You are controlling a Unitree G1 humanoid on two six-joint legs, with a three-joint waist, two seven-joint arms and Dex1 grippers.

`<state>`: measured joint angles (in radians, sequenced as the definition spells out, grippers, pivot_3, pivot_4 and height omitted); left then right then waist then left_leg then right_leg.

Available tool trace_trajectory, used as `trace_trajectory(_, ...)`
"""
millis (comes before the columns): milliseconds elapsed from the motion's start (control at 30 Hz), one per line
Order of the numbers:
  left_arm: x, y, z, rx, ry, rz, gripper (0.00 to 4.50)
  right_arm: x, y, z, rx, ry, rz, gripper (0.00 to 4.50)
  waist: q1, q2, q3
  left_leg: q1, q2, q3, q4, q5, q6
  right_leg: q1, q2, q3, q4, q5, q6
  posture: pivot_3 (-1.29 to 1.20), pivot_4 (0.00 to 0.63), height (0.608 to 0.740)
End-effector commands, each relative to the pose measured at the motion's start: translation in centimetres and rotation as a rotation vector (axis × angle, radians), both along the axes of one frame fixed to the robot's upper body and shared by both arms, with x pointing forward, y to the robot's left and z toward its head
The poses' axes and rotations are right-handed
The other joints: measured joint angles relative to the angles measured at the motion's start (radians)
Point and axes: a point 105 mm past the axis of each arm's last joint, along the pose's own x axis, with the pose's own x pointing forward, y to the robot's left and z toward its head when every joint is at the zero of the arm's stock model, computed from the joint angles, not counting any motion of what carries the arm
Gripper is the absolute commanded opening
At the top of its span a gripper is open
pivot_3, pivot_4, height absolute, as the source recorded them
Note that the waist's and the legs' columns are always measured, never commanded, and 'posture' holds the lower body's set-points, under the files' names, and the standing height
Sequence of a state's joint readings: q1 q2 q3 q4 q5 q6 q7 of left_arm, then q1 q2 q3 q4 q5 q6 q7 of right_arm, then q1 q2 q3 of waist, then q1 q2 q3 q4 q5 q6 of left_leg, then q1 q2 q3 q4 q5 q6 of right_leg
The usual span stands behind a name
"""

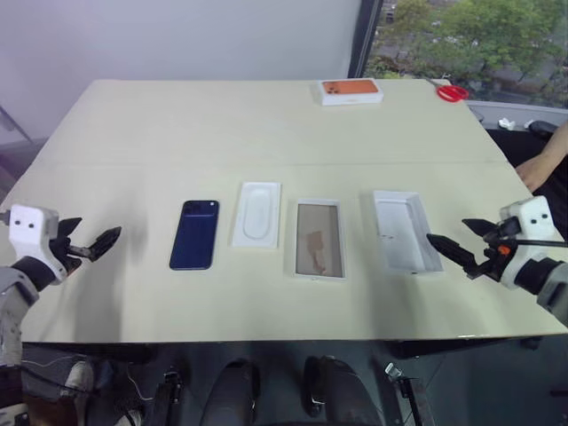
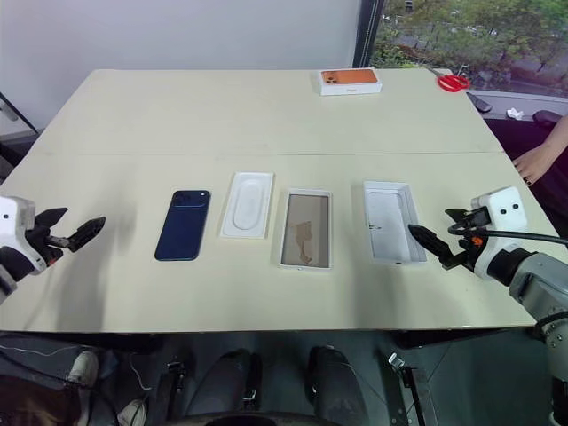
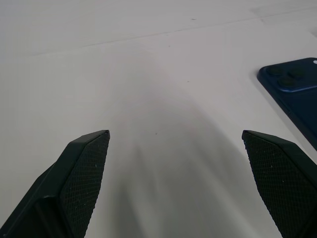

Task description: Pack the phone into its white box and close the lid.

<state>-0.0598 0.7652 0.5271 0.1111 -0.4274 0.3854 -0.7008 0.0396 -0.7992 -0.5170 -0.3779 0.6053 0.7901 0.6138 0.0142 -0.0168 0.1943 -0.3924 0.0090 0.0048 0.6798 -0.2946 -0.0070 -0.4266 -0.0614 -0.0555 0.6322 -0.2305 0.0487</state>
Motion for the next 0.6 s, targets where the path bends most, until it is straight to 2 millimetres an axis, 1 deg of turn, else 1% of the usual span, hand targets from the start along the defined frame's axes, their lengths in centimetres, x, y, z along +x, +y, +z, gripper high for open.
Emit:
trace_trajectory(33, 0.1, -0.1, 1.4, 0.013, -0.049, -0.005, 4.5, 0.0, 0.3, 1.0, -0.011, -0.042, 0.011, 4.47, 0.0, 0.0, 0.0, 0.0, 0.0, 0.0, 0.0, 0.0, 0.0, 0.0, 0.0, 0.0, 0.0, 0.0, 0.0, 0.0, 0.15, 0.74)
trace_trajectory(233, 0.3, -0.3, 1.5, 0.009, -0.052, -0.012, 4.5, 0.1, 0.7, 1.2, -0.023, -0.058, 0.027, 4.47, -0.001, 0.0, 0.0, 0.0, 0.0, 0.0, 0.0, 0.0, 0.0, 0.0, 0.0, 0.0, 0.0, 0.0, 0.0, 0.0, 0.15, 0.74)
trace_trajectory(333, 0.6, -0.7, 1.6, 0.008, -0.054, -0.026, 4.5, 0.3, 1.4, 1.3, -0.019, -0.071, 0.045, 4.47, -0.001, 0.0, 0.0, 0.0, 0.0, 0.0, 0.0, 0.0, 0.0, 0.0, 0.0, 0.0, 0.0, 0.0, 0.0, 0.0, 0.15, 0.74)
trace_trajectory(500, 1.1, -2.7, 2.5, -0.031, -0.091, -0.072, 4.5, 0.5, 2.8, 1.6, -0.026, -0.092, 0.102, 4.47, -0.001, 0.0, 0.0, 0.0, 0.0, 0.0, 0.0, 0.0, 0.0, 0.0, 0.0, 0.0, 0.0, 0.0, 0.0, 0.0, 0.15, 0.74)
trace_trajectory(567, 1.5, -3.5, 2.6, -0.047, -0.094, -0.094, 4.5, 0.7, 3.8, 2.0, -0.028, -0.108, 0.136, 4.47, -0.001, 0.0, 0.0, 0.0, 0.0, 0.0, 0.0, 0.0, 0.0, 0.0, 0.0, 0.0, 0.0, 0.0, 0.001, 0.0, 0.15, 0.74)
trace_trajectory(600, 1.8, -4.7, 2.6, -0.058, -0.089, -0.135, 4.5, 0.8, 4.8, 2.3, -0.028, -0.12, 0.172, 4.47, 0.0, 0.0, 0.0, 0.0, 0.0, 0.0, 0.0, 0.0, 0.0, 0.0, 0.0, 0.0, 0.0, 0.0, 0.001, 0.0, 0.15, 0.74)
